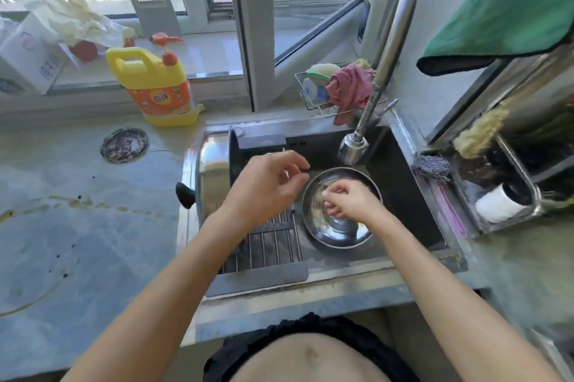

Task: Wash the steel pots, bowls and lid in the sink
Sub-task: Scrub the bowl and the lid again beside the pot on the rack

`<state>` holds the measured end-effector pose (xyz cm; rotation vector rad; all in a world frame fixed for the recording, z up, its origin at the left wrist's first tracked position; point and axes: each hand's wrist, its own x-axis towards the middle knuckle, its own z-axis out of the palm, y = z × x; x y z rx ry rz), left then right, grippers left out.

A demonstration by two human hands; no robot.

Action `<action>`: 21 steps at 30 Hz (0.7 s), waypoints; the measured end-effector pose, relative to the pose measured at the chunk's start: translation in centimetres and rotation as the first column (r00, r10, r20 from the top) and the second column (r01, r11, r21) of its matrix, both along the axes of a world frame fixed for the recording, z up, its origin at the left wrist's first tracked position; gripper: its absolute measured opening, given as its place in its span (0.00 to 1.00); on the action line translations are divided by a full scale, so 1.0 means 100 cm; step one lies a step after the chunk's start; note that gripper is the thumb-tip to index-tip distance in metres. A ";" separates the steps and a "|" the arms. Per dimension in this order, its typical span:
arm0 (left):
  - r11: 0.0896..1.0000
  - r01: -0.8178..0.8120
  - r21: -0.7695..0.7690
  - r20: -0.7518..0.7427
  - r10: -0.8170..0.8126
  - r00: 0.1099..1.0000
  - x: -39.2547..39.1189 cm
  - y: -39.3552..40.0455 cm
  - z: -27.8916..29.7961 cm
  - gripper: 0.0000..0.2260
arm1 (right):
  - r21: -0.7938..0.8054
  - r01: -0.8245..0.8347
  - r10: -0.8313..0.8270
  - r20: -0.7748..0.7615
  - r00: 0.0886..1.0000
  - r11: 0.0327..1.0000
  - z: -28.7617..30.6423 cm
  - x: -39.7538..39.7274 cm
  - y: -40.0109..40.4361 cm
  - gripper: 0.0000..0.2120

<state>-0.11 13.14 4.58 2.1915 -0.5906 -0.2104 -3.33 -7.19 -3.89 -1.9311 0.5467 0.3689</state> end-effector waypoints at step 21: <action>0.846 -0.350 0.402 -0.807 0.508 0.300 -0.015 -0.210 -0.231 0.10 | -0.690 0.186 -0.237 0.021 0.971 0.699 -0.040 -0.056 -0.212 0.11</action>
